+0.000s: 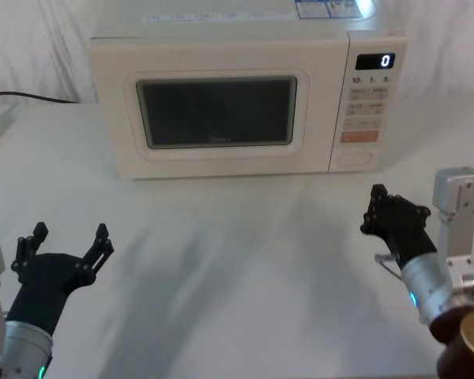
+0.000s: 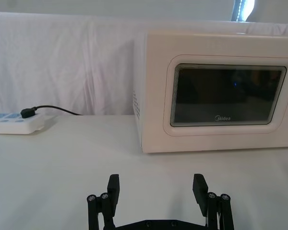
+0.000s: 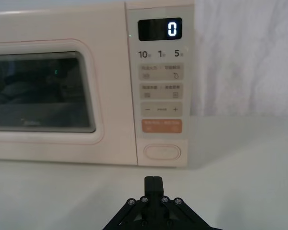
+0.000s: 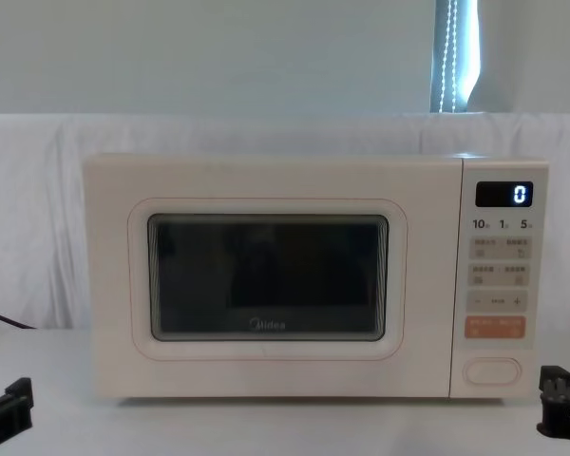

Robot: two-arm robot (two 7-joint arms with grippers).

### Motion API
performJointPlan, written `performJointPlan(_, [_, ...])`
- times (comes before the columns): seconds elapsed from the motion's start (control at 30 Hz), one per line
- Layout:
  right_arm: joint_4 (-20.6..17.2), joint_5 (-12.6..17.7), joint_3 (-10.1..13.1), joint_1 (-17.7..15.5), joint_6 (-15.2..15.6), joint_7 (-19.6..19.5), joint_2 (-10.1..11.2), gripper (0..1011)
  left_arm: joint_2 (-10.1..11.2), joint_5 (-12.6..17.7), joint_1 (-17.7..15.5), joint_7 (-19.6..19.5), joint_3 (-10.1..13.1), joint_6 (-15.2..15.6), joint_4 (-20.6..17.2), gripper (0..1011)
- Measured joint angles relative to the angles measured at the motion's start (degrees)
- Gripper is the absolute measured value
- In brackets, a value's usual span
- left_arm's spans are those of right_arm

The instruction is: Press the button to open the microwave door with one hand; close the microwave door with the other hand.

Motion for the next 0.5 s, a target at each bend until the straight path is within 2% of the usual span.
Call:
performJointPlan(0.1, [4.1, 0.0, 0.8, 3.1, -1.0, 0.4, -1.2, 0, 0.0, 0.0, 0.0, 0.0, 0.0, 0.0, 0.0, 1001])
performJointPlan(0.13, [4.1, 0.0, 0.8, 3.1, -1.0, 0.4, -1.2, 0, 0.0, 0.0, 0.0, 0.0, 0.0, 0.0, 0.0, 1001])
performJointPlan(0.33, [10.8, -0.5, 1.9, 8.4, -2.1, 0.6, -2.5, 0, 0.0, 0.0, 0.0, 0.0, 0.0, 0.0, 0.0, 1001])
performJointPlan(0.5, [15.0, -0.8, 2.5, 11.4, -2.8, 0.6, -3.3, 0, 0.0, 0.0, 0.0, 0.0, 0.0, 0.0, 0.0, 1001])
